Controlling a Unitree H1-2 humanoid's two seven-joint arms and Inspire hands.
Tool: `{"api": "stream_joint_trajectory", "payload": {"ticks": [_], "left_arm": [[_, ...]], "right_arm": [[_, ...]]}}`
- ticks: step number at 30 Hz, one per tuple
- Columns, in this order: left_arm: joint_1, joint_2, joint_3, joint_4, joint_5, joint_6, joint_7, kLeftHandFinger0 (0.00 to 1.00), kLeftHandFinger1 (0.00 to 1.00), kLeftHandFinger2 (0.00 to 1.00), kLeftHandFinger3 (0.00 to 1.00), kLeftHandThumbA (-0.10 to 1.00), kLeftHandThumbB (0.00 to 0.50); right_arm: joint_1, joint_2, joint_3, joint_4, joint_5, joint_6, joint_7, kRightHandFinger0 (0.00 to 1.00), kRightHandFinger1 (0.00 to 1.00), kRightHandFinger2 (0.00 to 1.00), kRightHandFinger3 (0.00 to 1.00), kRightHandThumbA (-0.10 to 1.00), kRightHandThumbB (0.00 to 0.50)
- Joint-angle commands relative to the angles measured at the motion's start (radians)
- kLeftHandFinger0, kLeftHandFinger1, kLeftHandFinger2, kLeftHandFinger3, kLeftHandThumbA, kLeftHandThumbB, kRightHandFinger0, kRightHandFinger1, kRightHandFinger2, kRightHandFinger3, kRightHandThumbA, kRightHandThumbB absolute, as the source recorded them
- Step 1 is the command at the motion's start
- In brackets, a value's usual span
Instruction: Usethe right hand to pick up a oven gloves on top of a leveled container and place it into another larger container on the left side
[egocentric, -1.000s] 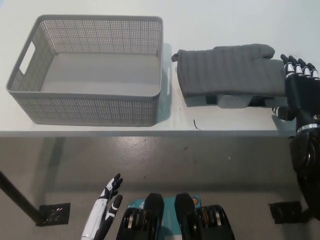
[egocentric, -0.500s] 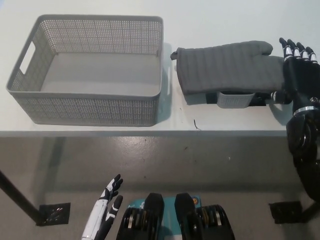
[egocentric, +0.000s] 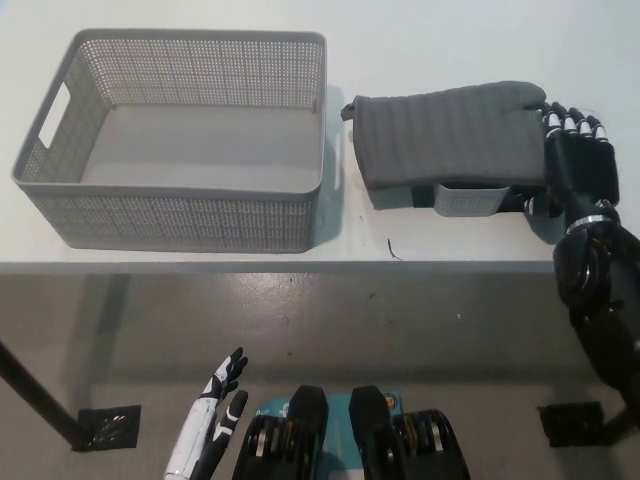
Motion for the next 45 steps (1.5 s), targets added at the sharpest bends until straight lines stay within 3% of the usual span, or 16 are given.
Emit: {"api": "stream_joint_trajectory", "payload": {"ticks": [1, 7, 8, 9, 10, 11, 12, 14, 16, 20, 25, 33, 34, 37, 42, 45], "left_arm": [[-0.012, 0.012, -0.002, -0.015, 0.014, -0.039, 0.023, 1.00, 1.00, 1.00, 1.00, 1.00, 0.143], [-0.022, 0.011, 0.001, -0.006, 0.008, -0.039, 0.016, 1.00, 1.00, 1.00, 1.00, 1.00, 0.134], [-0.024, 0.010, 0.001, -0.005, 0.010, -0.039, 0.019, 1.00, 1.00, 1.00, 1.00, 1.00, 0.128], [-0.024, 0.010, 0.000, -0.006, 0.012, -0.039, 0.020, 1.00, 1.00, 1.00, 1.00, 1.00, 0.126], [-0.024, 0.010, 0.000, -0.006, 0.011, -0.039, 0.020, 1.00, 1.00, 1.00, 1.00, 1.00, 0.125], [-0.023, 0.009, 0.000, -0.008, 0.008, -0.039, 0.019, 1.00, 1.00, 1.00, 1.00, 1.00, 0.117], [-0.022, 0.011, 0.000, -0.009, 0.007, -0.039, 0.019, 1.00, 1.00, 1.00, 1.00, 1.00, 0.115], [-0.021, 0.013, 0.003, -0.014, 0.005, -0.039, 0.014, 1.00, 1.00, 1.00, 1.00, 1.00, 0.113], [-0.021, 0.015, 0.006, -0.014, 0.001, -0.039, 0.007, 1.00, 1.00, 1.00, 1.00, 1.00, 0.114], [-0.034, 0.019, 0.012, -0.014, -0.008, -0.039, -0.004, 1.00, 1.00, 1.00, 1.00, 1.00, 0.122], [-0.027, 0.022, 0.009, -0.016, -0.003, -0.039, 0.007, 1.00, 1.00, 1.00, 1.00, 1.00, 0.099], [-0.034, 0.019, 0.016, -0.013, 0.003, -0.039, 0.005, 1.00, 1.00, 1.00, 1.00, 1.00, 0.099], [-0.037, 0.020, 0.016, -0.014, 0.007, -0.039, 0.006, 1.00, 1.00, 1.00, 1.00, 1.00, 0.098], [-0.038, 0.019, 0.018, -0.012, 0.001, -0.039, 0.002, 1.00, 1.00, 1.00, 1.00, 1.00, 0.104], [-0.044, 0.019, 0.021, -0.012, -0.011, -0.039, -0.002, 1.00, 1.00, 1.00, 1.00, 1.00, 0.097], [-0.044, 0.019, 0.020, -0.012, -0.014, -0.039, -0.002, 1.00, 1.00, 1.00, 1.00, 1.00, 0.098]], "right_arm": [[-0.077, -0.003, 0.014, 0.013, 0.026, -0.085, -0.095, 1.00, 1.00, 1.00, 1.00, 1.00, 0.250], [-0.156, 0.022, 0.031, 0.164, -0.003, -0.278, -0.490, 1.00, 1.00, 1.00, 1.00, 1.00, 0.140], [-0.191, 0.032, 0.042, 0.241, -0.022, -0.308, -0.632, 1.00, 0.96, 1.00, 1.00, 0.67, 0.159], [-0.202, 0.035, 0.047, 0.265, -0.028, -0.316, -0.675, 0.89, 0.83, 0.88, 0.86, 0.49, 0.169], [-0.217, 0.040, 0.049, 0.293, -0.029, -0.312, -0.703, 0.56, 0.55, 0.62, 0.60, 0.22, 0.191], [-0.243, 0.050, 0.052, 0.347, -0.022, -0.328, -0.737, 0.03, 0.03, 0.15, 0.17, -0.09, 0.269], [-0.253, 0.052, 0.053, 0.372, -0.015, -0.343, -0.738, 0.01, 0.01, 0.19, 0.23, -0.10, 0.277], [-0.255, 0.051, 0.056, 0.402, -0.001, -0.379, -0.733, 0.00, 0.09, 0.45, 0.59, -0.10, 0.240], [-0.247, 0.046, 0.054, 0.411, 0.009, -0.406, -0.735, 0.00, 0.07, 0.46, 0.62, -0.10, 0.147], [-0.247, 0.035, 0.053, 0.426, 0.021, -0.431, -0.741, 0.00, 0.12, 0.57, 0.77, -0.10, 0.175], [-0.227, 0.015, 0.054, 0.404, 0.027, -0.474, -0.751, 0.00, 0.25, 0.71, 0.80, -0.10, 0.164], [-0.228, -0.025, 0.045, 0.319, 0.022, -0.505, -0.770, 0.00, 0.28, 0.70, 0.79, -0.10, 0.178], [-0.230, -0.030, 0.042, 0.300, 0.022, -0.504, -0.764, 0.00, 0.35, 0.77, 0.92, -0.10, 0.126], [-0.231, -0.055, 0.026, 0.210, 0.033, -0.509, -0.721, 0.00, 0.34, 0.73, 0.73, -0.10, 0.141], [-0.234, -0.090, 0.001, 0.021, 0.046, -0.495, -0.640, 0.00, 0.24, 0.64, 0.63, -0.10, 0.211], [-0.230, -0.093, -0.009, -0.050, 0.051, -0.466, -0.603, 0.00, 0.25, 0.69, 0.70, -0.10, 0.205]]}}
